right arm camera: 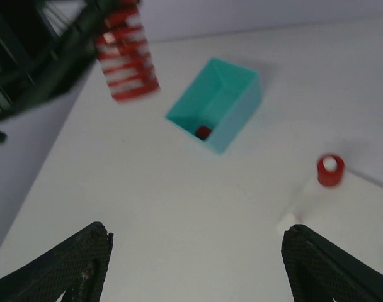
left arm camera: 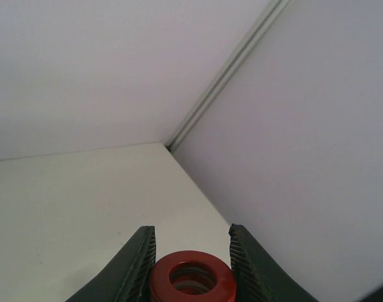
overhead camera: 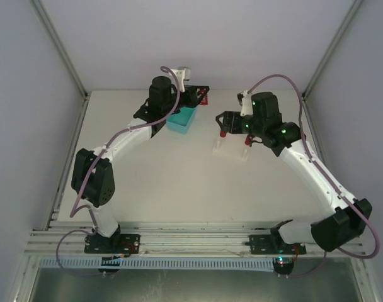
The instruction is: Install the large spring
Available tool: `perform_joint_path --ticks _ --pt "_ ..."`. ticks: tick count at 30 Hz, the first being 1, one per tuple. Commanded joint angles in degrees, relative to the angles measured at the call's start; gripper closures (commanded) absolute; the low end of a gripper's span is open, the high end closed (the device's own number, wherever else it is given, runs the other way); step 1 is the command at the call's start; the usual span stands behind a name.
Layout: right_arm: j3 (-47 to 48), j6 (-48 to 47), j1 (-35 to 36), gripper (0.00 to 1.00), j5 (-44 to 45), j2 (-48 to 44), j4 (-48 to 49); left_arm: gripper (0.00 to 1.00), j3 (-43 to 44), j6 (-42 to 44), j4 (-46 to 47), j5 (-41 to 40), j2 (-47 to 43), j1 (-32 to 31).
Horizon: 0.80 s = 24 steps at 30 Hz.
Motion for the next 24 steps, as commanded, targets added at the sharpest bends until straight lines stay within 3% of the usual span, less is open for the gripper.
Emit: perform_joint_path --ticks 1,9,19,21,24 --pt "0.4 -6.16 -0.08 0.24 -4.29 0.62 12.51 0.98 -2.25 -5.61 4.74 3.0 -2.98 -1.29" --pt "3.44 -9.66 1.13 0.24 -8.61 5.62 16.28 1.0 -1.53 -6.56 2.07 3.93 -3.88 -3.54" --pt "4.26 -13.05 1.85 0.25 -5.33 9.73 18.04 1.0 -1.04 -8.55 0.88 5.48 -4.75 -3.6" --pt "4.27 -13.64 2.01 0.29 -5.76 10.13 18.79 1.0 -0.91 -9.11 0.78 6.04 -4.74 -3.68" --pt "3.74 -14.59 1.99 0.43 -5.4 9.96 19.31 1.0 -1.02 -9.34 0.37 6.51 -4.88 -3.63"
